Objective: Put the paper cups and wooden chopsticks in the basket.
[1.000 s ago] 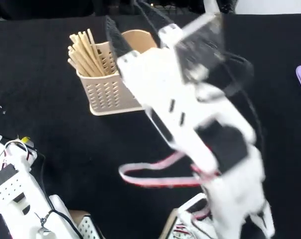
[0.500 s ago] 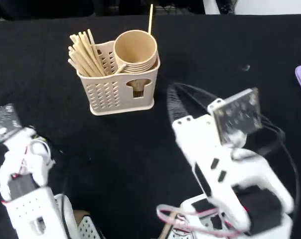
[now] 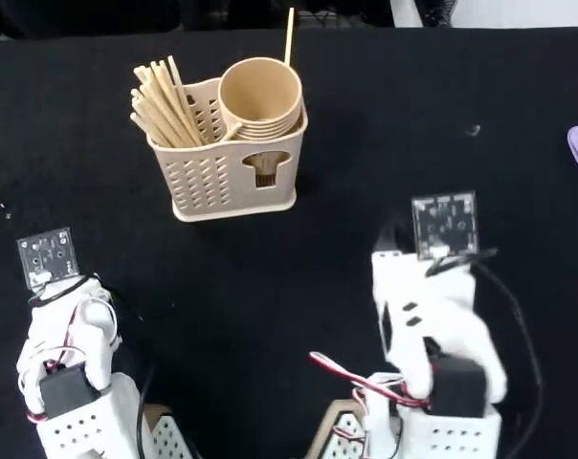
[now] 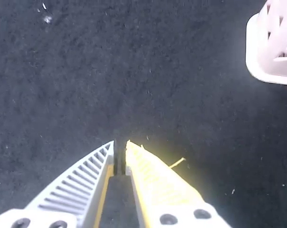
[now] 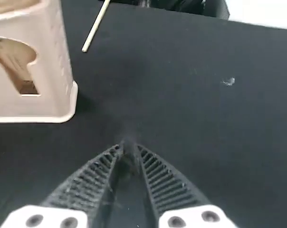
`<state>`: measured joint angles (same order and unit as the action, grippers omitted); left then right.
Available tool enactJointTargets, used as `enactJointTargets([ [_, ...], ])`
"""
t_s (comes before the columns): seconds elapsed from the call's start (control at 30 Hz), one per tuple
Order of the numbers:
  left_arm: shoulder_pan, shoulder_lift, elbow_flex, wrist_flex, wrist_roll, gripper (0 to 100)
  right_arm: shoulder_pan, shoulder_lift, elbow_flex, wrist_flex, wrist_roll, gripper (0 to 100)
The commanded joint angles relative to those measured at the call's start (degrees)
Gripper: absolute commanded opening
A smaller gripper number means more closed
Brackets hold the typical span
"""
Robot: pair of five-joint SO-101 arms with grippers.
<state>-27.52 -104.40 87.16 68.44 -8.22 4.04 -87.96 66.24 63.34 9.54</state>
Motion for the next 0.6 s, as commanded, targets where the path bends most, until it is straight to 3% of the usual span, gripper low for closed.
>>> enactJointTargets([
  [0.0,1.0,-0.3,0.8,1.8,-1.0,6,1.8,-10.4,17.8,-12.5,0.8,1.6],
  [0.1,2.8,-0.3,3.4,1.9,-1.0,6,2.6,-20.3,30.9,-21.6,-3.1,1.5],
  [0.2,5.8,-0.3,6.1,1.8,-1.0,6,2.4,-20.5,28.2,-17.1,-11.8,1.5],
  [0.37,7.6,-0.3,8.8,2.3,-0.8,5,-1.2,-19.1,30.5,-16.2,-13.7,1.5],
  [0.57,8.0,-0.2,10.2,2.3,-0.7,5,-5.9,-19.5,30.4,2.4,-13.4,1.5],
])
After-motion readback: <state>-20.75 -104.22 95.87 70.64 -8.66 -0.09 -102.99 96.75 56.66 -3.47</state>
